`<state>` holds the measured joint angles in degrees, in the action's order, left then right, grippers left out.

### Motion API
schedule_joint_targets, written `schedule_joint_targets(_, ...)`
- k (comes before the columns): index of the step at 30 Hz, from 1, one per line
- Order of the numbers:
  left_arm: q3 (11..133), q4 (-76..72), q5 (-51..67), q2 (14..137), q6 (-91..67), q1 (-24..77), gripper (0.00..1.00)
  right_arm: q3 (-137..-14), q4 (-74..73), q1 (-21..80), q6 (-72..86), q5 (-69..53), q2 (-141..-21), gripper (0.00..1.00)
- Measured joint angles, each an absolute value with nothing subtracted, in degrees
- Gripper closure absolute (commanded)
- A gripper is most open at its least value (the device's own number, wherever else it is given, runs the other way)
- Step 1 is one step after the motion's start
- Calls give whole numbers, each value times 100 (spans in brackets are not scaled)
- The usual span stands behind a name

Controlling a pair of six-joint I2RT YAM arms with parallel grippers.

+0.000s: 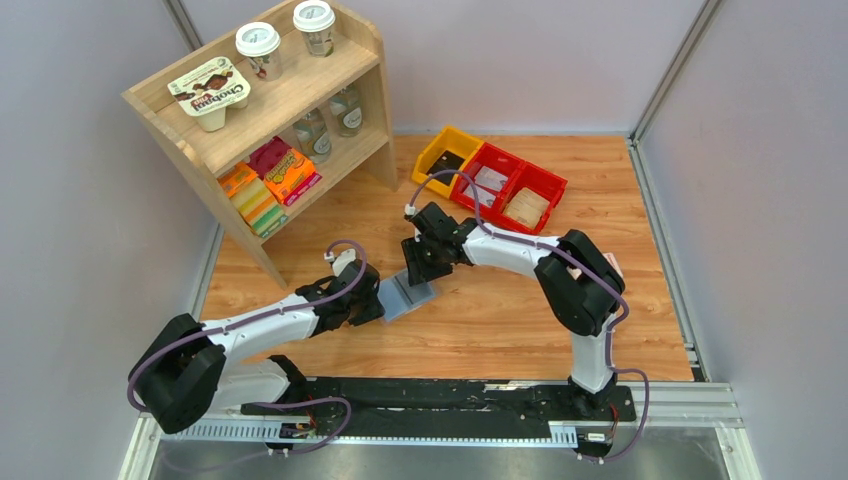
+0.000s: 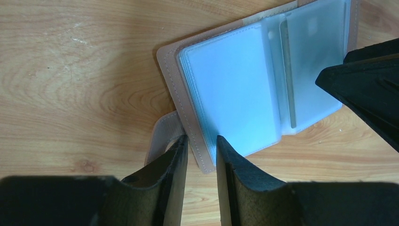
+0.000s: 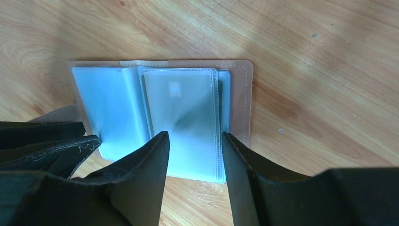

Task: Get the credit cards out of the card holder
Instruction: Remove the credit card from the card holder.

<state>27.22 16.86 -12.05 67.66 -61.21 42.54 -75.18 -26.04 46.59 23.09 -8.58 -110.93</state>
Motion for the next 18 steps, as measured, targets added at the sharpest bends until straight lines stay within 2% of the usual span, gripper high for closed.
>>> schedule_joint_targets(7,2722,1684,-1205,6768,-6123,4254,64,-7518,-2609,4720,2257,-725,-11093,50)
schedule_joint_targets(14,2722,1686,-1205,6770,-6123,4254,64,-7518,-2598,4718,2231,-945,-11093,62)
schedule_joint_targets(18,2722,1684,-1205,6772,-6121,4254,65,-7518,-2574,4718,2220,-1155,-11091,64)
